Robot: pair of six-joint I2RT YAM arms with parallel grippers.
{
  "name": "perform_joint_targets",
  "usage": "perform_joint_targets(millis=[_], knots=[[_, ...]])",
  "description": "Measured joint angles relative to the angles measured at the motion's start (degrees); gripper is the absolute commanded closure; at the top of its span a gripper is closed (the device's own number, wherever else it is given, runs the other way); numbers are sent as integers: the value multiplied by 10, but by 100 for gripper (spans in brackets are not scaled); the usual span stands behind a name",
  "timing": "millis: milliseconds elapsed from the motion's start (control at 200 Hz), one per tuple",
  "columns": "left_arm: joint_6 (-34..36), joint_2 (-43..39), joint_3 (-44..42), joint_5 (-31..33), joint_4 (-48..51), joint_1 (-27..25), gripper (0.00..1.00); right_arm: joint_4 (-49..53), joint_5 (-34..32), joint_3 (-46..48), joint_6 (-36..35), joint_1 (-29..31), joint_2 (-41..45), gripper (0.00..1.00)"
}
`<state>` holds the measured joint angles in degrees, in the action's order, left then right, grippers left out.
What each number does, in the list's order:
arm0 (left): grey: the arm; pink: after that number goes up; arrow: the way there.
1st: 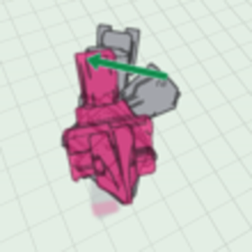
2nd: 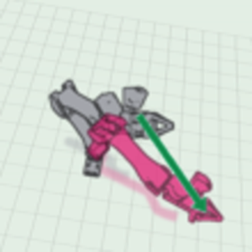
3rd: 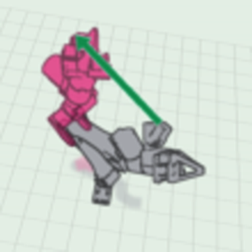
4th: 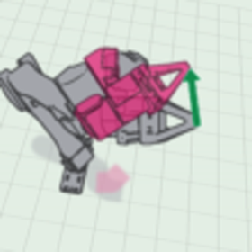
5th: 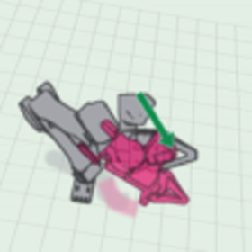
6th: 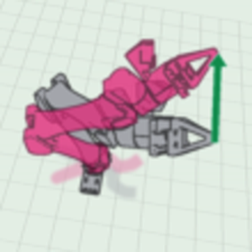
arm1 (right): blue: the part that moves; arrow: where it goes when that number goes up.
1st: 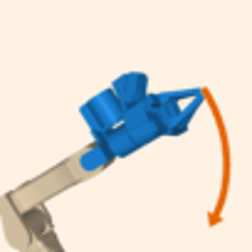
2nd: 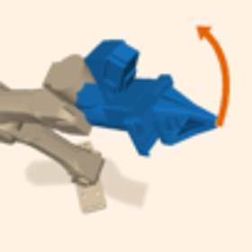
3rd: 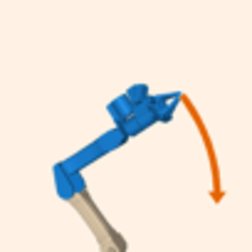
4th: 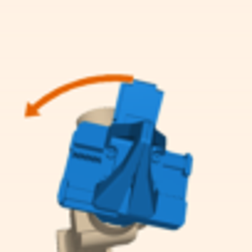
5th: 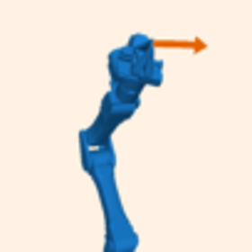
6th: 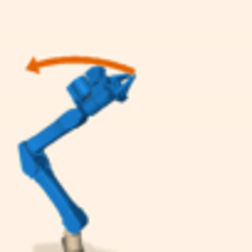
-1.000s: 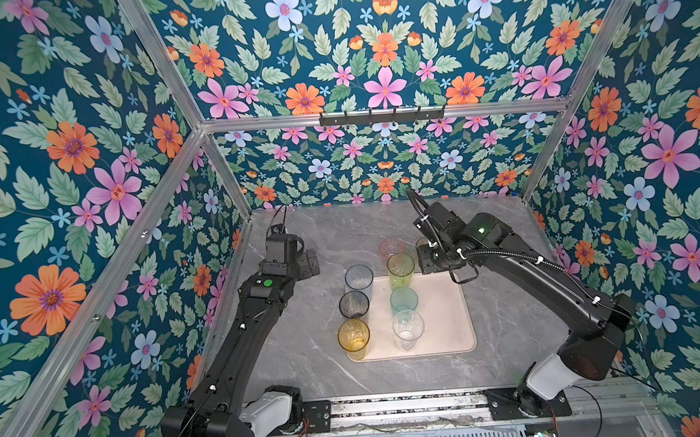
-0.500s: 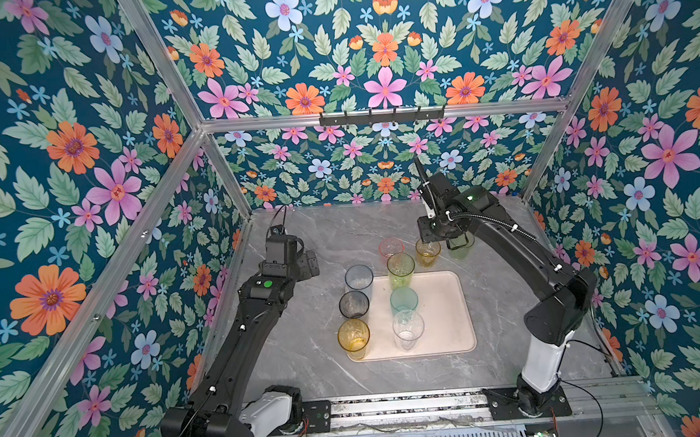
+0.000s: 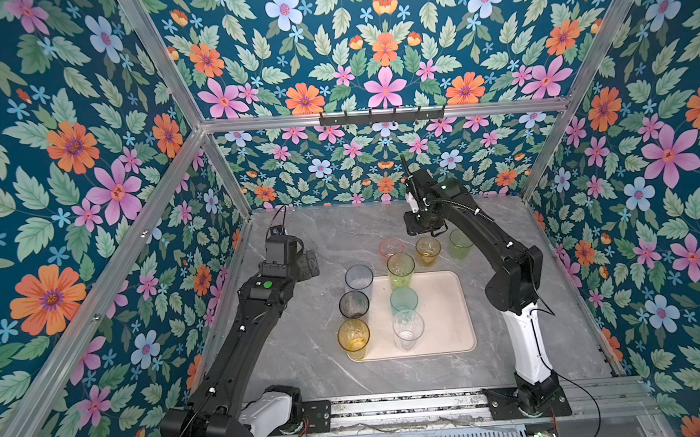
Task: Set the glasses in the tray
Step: 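Lift the right gripper and move it over the pink glass, then lower the right gripper onto the pink glass rim and close on it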
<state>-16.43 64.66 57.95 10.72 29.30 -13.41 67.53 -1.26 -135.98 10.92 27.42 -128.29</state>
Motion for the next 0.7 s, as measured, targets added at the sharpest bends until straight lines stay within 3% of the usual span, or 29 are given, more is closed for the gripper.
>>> perform_joint_targets(millis=[285, 700], knots=[[0, 0, -2, 0, 0, 0, 1, 13, 37, -65, -10, -1, -53, 50], [0, 4, -2, 0, 0, 0, 1, 2, 42, -70, -22, -1, -75, 50]])
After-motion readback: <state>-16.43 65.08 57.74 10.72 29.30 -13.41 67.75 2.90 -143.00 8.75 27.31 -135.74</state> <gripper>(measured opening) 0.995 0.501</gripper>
